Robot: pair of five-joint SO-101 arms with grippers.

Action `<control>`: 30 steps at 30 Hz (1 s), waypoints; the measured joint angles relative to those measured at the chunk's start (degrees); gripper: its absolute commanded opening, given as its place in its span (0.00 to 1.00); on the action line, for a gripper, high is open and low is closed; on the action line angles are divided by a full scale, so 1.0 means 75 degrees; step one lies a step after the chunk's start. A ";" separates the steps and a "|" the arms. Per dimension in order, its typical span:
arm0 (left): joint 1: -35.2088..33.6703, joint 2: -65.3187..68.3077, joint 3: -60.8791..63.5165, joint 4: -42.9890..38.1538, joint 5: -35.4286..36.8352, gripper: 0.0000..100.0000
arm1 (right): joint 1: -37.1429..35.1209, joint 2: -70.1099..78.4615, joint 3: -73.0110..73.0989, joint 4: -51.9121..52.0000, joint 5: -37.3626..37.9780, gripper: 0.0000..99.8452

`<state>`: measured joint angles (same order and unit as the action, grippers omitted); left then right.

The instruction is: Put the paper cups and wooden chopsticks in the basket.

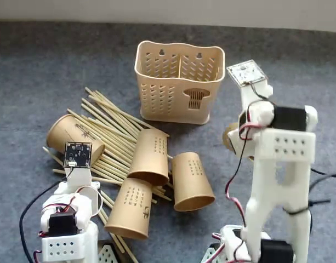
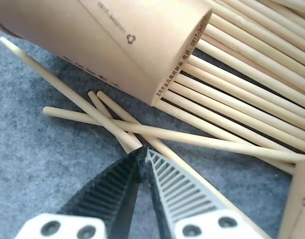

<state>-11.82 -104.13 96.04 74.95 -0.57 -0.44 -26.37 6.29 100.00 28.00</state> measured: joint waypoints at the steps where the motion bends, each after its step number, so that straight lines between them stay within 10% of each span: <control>1: 0.0000 0.0000 0.0000 0.0000 0.0000 0.01 | 0.0000 -0.0270 0.0000 0.0000 0.0000 0.01; 30: 0.0000 0.0000 0.0000 0.0000 0.0000 0.01 | -0.0363 0.0352 -0.3622 -0.1348 0.0375 0.01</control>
<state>-11.82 -104.13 96.04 74.95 -0.57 -3.16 -23.74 -20.88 89.89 30.81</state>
